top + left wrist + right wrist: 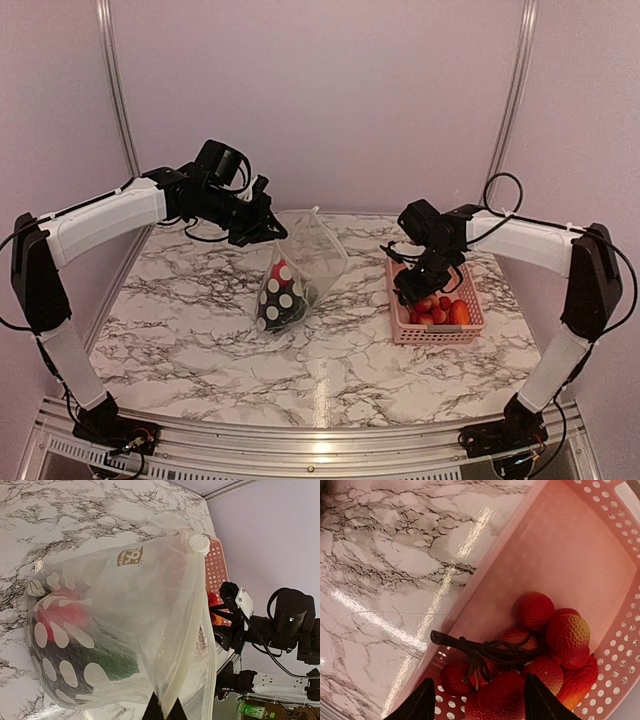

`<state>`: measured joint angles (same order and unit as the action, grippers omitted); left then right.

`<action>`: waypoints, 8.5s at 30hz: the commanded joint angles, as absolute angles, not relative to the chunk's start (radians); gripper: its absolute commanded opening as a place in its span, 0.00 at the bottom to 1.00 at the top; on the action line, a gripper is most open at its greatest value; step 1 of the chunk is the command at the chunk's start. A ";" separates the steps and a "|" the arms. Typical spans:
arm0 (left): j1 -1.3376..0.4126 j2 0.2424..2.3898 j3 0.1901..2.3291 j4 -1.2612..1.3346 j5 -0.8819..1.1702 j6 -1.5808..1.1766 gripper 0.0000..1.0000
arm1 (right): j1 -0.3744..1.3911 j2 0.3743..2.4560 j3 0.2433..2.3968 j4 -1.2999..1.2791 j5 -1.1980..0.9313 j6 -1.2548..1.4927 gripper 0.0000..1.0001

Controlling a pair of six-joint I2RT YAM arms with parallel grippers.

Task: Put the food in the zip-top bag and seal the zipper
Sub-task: Pick up the fake fruit from the bin, then place the fake fruit in the zipper food storage bag, then adjust the zipper food storage bag at the center of the board, then pick up the fake fruit from the bin.

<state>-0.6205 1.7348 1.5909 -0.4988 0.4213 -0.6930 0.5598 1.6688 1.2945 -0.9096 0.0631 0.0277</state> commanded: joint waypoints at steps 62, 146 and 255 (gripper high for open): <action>-0.609 1.773 1.623 -0.481 0.456 -0.715 0.00 | 0.678 1.601 1.956 -0.847 0.018 0.052 0.00; -0.609 1.736 1.583 -0.503 0.477 -0.717 0.00 | 0.732 1.809 1.704 -0.868 0.069 0.252 0.51; -0.606 1.770 1.610 -0.566 0.483 -0.647 0.00 | 0.367 1.322 0.897 -0.819 0.170 0.486 0.65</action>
<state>-0.6132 1.7493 1.5902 -0.5289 0.4713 -0.6651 0.3813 1.2984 0.9073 -0.8787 0.1390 0.4637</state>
